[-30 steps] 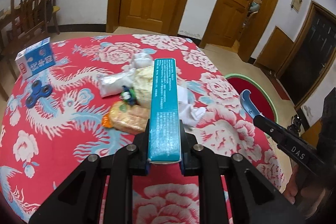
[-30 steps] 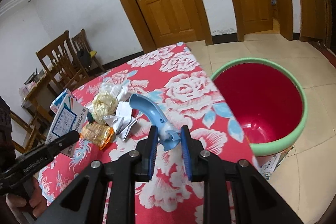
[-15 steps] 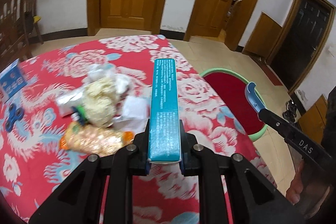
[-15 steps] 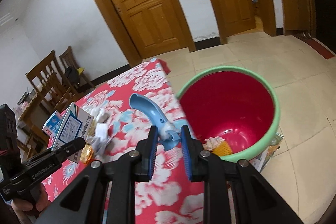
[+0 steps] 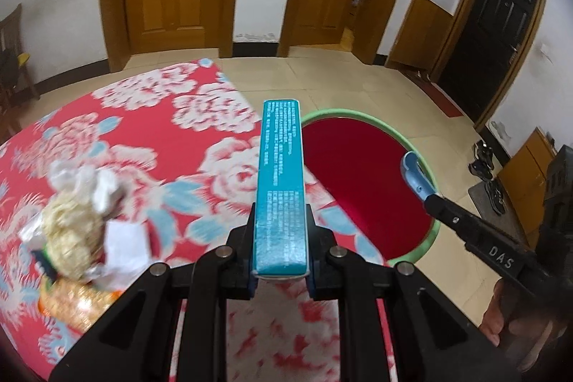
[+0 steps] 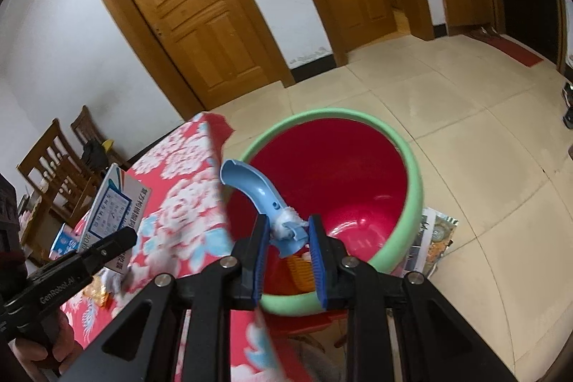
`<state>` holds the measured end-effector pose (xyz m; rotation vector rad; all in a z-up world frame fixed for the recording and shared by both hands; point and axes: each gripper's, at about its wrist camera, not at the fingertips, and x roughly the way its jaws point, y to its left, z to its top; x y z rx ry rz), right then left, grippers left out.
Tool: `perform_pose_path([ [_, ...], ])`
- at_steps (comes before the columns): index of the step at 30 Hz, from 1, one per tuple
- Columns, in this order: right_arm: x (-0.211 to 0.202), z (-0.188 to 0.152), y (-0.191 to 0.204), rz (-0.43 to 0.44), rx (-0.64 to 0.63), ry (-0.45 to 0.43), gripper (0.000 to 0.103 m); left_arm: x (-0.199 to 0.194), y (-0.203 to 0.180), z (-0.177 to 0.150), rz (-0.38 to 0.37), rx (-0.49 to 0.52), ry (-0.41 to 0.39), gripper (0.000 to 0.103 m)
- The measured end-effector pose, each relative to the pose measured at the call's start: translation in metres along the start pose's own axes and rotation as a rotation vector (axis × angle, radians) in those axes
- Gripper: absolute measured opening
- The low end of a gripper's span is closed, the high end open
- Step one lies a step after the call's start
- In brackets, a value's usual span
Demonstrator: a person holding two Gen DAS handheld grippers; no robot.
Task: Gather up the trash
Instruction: 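Open both grippers over the red bucket, dropping box and blue toy, then reach the left gripper to the table and grasp the green-and-blue toy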
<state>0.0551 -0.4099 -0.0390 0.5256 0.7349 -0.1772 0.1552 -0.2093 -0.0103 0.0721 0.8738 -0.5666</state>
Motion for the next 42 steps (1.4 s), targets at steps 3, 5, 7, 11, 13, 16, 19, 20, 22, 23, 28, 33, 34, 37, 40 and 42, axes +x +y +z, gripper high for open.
perform_pose_path([
  [3,0.007,0.002,-0.011,-0.013,0.022,0.012,0.025,0.013,-0.010,0.004,-0.013,0.009,0.007,0.019],
  [5,0.012,0.004,-0.017,-0.015,0.032,0.019,0.025,0.020,-0.015,0.007,-0.023,0.010,0.015,0.019],
  [7,0.014,0.005,-0.021,-0.020,0.039,0.019,0.025,0.026,-0.017,0.008,-0.028,0.010,0.021,0.019],
  [11,0.015,0.008,-0.026,-0.018,0.048,0.013,0.025,0.039,-0.023,0.011,-0.036,0.015,0.039,0.019],
  [13,0.014,0.008,-0.028,-0.018,0.053,0.008,0.025,0.042,-0.024,0.012,-0.041,0.015,0.045,0.019],
  [16,0.011,0.008,-0.030,-0.018,0.057,-0.001,0.025,0.049,-0.027,0.014,-0.047,0.020,0.054,0.019],
  [19,0.007,0.008,-0.031,-0.015,0.064,-0.010,0.025,0.054,-0.030,0.015,-0.060,0.028,0.065,0.019],
  [20,0.006,0.008,-0.032,-0.015,0.067,-0.013,0.025,0.056,-0.032,0.016,-0.063,0.031,0.070,0.019],
  [22,0.003,0.007,-0.034,-0.015,0.072,-0.019,0.026,0.057,-0.036,0.016,-0.065,0.042,0.073,0.019],
  [23,0.001,0.007,-0.034,-0.015,0.074,-0.022,0.026,0.058,-0.037,0.017,-0.062,0.051,0.074,0.019],
  [28,-0.002,0.006,-0.034,-0.013,0.071,-0.024,0.028,0.060,-0.046,0.017,-0.063,0.078,0.076,0.034],
  [33,-0.004,0.006,-0.035,-0.007,0.074,-0.031,0.030,0.058,-0.045,0.020,-0.082,0.061,0.062,0.041],
  [34,-0.005,0.006,-0.034,-0.007,0.074,-0.031,0.031,0.057,-0.044,0.020,-0.083,0.057,0.062,0.041],
  [37,-0.007,0.005,-0.034,-0.005,0.073,-0.030,0.033,0.053,-0.042,0.021,-0.079,0.050,0.056,0.041],
  [40,-0.010,0.004,-0.033,-0.001,0.075,-0.030,0.037,0.045,-0.038,0.020,-0.078,0.036,0.052,0.041],
  [42,-0.013,0.002,-0.031,0.003,0.074,-0.030,0.040,0.038,-0.035,0.017,-0.075,0.023,0.052,0.041],
])
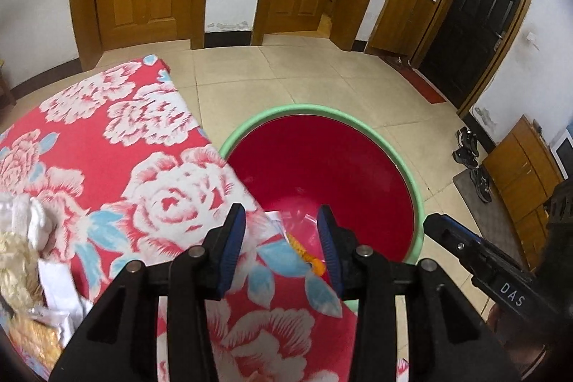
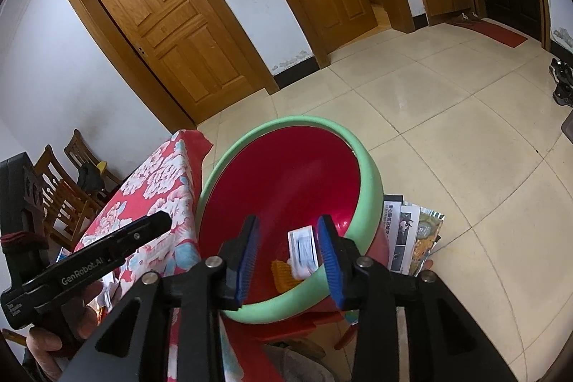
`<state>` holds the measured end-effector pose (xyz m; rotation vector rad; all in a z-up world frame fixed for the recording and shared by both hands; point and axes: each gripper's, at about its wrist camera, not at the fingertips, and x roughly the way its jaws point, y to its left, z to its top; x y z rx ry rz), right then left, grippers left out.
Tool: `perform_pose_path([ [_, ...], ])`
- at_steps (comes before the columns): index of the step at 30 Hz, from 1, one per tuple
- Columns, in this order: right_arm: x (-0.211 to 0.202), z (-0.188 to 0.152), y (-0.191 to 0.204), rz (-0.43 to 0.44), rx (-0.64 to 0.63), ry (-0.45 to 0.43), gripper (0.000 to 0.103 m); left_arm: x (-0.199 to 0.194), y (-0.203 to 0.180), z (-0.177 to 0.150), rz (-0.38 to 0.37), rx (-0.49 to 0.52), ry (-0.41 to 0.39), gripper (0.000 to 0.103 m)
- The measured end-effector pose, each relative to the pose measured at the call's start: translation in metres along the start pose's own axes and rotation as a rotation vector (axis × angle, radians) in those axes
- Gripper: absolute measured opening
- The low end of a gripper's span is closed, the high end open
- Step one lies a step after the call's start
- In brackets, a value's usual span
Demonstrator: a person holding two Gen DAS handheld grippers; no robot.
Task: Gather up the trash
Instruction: 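Reach the left gripper to the table and grasp the green-and-blue toy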
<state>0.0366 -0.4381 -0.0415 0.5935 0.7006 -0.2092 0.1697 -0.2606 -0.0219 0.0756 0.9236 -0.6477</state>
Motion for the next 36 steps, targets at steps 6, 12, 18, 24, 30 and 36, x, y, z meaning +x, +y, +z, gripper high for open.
perform_pose_path([
  [6,-0.010,-0.004,0.011,0.032,-0.016,0.000,0.053,-0.026,0.016,-0.013,0.005,-0.060,-0.013,0.041],
  [12,-0.021,-0.010,0.024,0.054,-0.036,-0.006,0.060,-0.053,0.038,-0.026,0.045,-0.113,-0.031,0.041],
  [18,-0.026,-0.018,0.037,0.074,-0.050,0.000,0.065,-0.075,0.062,-0.041,0.086,-0.154,-0.047,0.041],
  [24,-0.026,-0.026,0.051,0.093,-0.069,0.020,0.065,-0.092,0.091,-0.057,0.140,-0.216,-0.058,0.041],
  [30,-0.028,-0.033,0.063,0.103,-0.091,0.031,0.066,-0.113,0.118,-0.066,0.178,-0.262,-0.098,0.041],
  [36,-0.027,-0.038,0.071,0.108,-0.101,0.046,0.067,-0.129,0.141,-0.074,0.226,-0.296,-0.126,0.041],
])
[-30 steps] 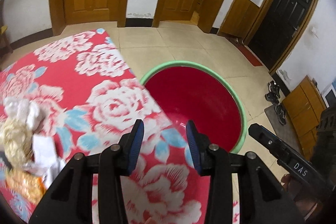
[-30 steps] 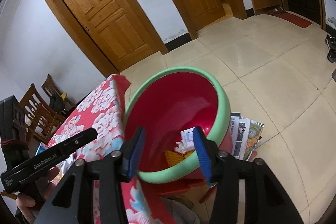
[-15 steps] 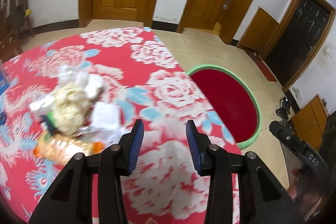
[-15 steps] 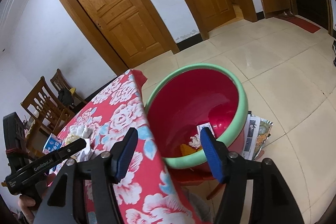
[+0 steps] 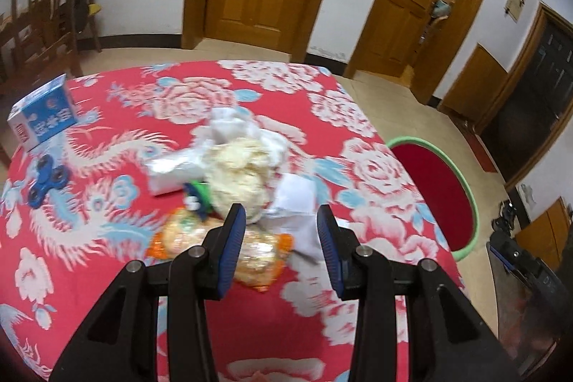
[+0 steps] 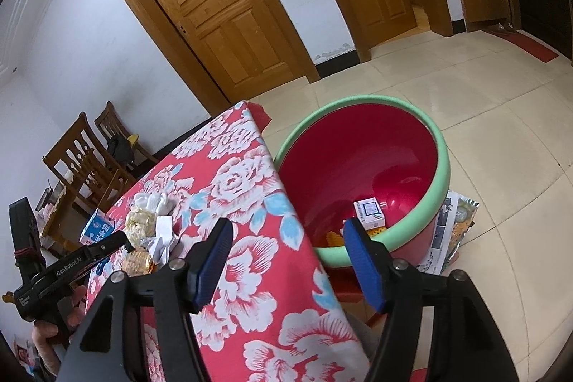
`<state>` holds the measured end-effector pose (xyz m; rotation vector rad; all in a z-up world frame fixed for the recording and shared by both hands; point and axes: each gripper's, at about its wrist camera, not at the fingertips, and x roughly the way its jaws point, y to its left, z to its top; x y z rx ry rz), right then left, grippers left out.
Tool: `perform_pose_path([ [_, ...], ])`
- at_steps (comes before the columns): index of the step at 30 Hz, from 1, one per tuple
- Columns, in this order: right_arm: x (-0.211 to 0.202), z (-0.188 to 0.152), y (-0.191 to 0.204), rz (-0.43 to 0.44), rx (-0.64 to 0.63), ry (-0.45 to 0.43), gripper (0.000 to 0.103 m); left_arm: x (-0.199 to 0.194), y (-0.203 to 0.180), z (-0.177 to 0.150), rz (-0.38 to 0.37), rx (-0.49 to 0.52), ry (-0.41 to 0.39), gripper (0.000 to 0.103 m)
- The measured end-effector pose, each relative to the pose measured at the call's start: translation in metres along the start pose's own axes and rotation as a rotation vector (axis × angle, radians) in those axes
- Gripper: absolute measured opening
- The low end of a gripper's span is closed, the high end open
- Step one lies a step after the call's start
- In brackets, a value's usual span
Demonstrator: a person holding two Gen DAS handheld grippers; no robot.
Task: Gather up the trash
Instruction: 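Reach the left gripper to the table and grasp the green-and-blue toy, then grasp the white tissue paper with the right gripper while the left holds the toy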
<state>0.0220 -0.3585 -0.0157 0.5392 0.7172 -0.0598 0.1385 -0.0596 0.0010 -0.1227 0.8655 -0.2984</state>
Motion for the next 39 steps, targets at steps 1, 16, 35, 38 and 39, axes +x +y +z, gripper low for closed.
perform_pose_path([
  [1,0.000,0.000,0.001,0.001,-0.001,0.003,0.067,-0.001,0.006,0.000,0.009,-0.011,-0.003,0.041],
  [16,0.011,-0.005,0.008,-0.007,-0.014,0.038,0.067,0.016,0.054,0.003,0.095,-0.049,0.016,0.041],
  [35,0.022,-0.009,0.010,-0.013,-0.021,0.068,0.067,0.049,0.067,0.005,0.036,-0.119,0.054,0.027],
  [38,0.023,-0.009,0.012,-0.012,-0.026,0.070,0.067,0.051,0.069,0.005,0.021,-0.126,0.053,0.023],
  [39,0.023,-0.009,0.013,-0.011,-0.027,0.071,0.067,0.051,0.070,0.005,0.019,-0.129,0.053,0.023],
])
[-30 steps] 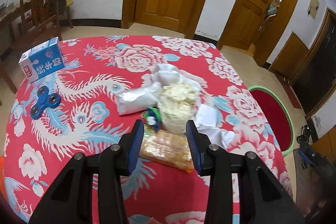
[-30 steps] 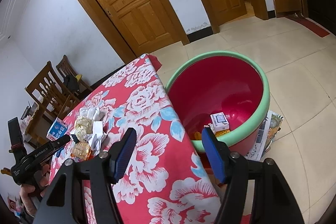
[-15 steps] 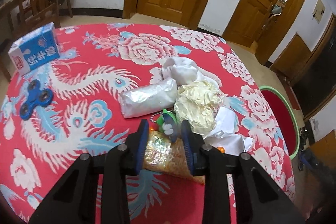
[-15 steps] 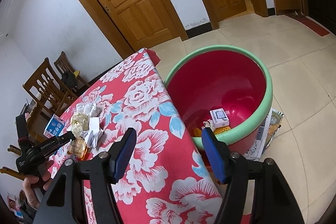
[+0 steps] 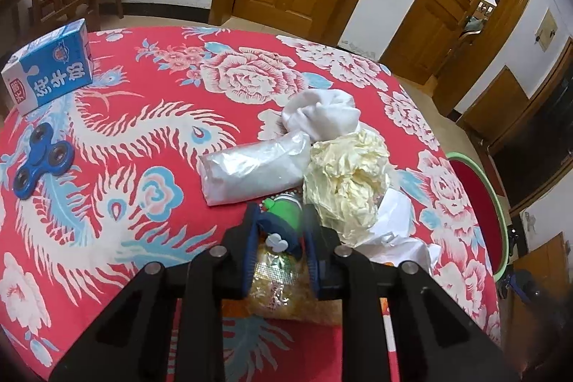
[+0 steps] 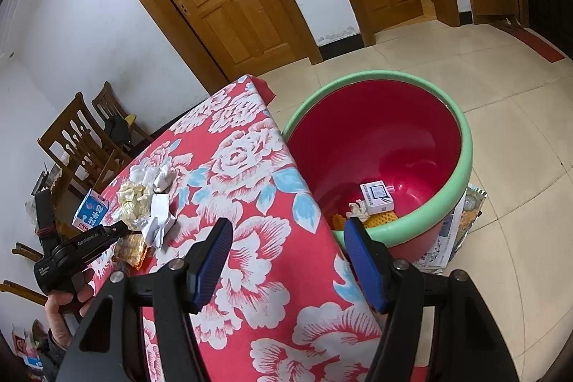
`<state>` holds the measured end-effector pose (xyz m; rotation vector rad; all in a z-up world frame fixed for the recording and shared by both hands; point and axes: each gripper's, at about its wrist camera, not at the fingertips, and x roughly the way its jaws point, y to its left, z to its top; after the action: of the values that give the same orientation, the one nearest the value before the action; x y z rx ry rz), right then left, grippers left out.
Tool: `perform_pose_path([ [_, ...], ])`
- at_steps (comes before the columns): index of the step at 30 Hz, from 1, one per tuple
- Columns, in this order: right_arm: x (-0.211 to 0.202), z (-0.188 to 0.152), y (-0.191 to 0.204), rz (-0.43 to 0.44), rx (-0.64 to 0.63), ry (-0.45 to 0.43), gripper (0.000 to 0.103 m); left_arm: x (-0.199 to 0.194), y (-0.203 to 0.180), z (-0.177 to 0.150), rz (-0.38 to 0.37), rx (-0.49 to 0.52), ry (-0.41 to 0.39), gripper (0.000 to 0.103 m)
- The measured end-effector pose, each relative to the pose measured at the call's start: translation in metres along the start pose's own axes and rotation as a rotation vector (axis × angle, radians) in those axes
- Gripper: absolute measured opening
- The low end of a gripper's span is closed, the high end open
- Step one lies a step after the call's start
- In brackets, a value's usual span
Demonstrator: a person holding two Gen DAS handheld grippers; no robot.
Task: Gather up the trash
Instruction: 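Grasp the white tissue paper with the right gripper while the left holds the toy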
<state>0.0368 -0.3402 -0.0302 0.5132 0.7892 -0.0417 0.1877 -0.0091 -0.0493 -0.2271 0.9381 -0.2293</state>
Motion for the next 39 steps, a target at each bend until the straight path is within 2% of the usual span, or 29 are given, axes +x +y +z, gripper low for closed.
perform_pose_path([
  [5,0.000,0.001,0.004,0.003,-0.008,0.003,0.067,-0.002,-0.001,-0.001,0.004,0.011,-0.002,0.023],
  [11,0.001,0.001,0.016,0.016,-0.041,0.011,0.067,-0.023,-0.003,-0.006,-0.019,0.008,-0.048,0.022],
  [21,0.012,0.002,0.047,0.064,-0.110,0.049,0.067,-0.060,0.012,-0.012,0.031,-0.049,-0.115,0.023],
  [27,0.026,0.000,0.074,0.102,-0.165,0.089,0.067,-0.066,0.026,-0.020,0.070,-0.071,-0.116,0.023],
  [39,0.065,-0.013,0.122,0.125,-0.265,0.180,0.067,-0.071,0.052,-0.030,0.092,-0.126,-0.122,0.023],
])
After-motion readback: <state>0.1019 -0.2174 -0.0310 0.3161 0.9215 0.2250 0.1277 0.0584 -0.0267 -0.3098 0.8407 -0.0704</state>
